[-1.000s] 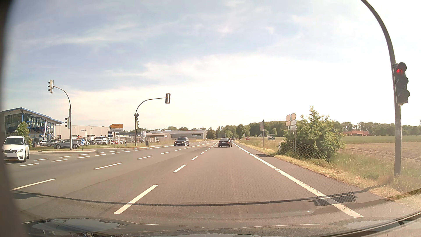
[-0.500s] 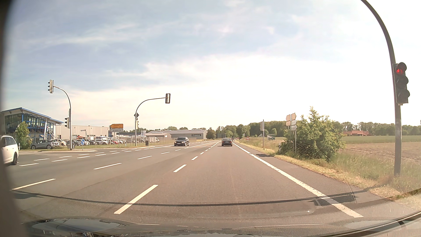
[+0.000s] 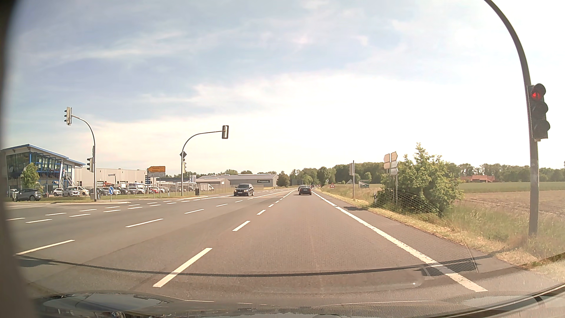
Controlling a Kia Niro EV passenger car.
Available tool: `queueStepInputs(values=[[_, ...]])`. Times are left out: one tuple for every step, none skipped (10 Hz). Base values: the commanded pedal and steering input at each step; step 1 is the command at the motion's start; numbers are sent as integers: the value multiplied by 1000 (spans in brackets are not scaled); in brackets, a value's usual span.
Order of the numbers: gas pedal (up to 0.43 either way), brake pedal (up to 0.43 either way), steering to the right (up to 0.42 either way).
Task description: Follow the waypoints while adhering to traffic rules and regulations
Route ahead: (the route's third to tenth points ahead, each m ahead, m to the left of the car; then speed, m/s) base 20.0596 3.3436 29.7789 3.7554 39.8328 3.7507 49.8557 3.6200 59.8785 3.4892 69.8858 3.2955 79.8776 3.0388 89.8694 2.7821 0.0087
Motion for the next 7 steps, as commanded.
queueStepInputs(values=[[0,238,-3],[0,244,-5],[0,238,-8],[0,244,-8],[0,244,-8],[0,244,-8],[0,244,-8]])
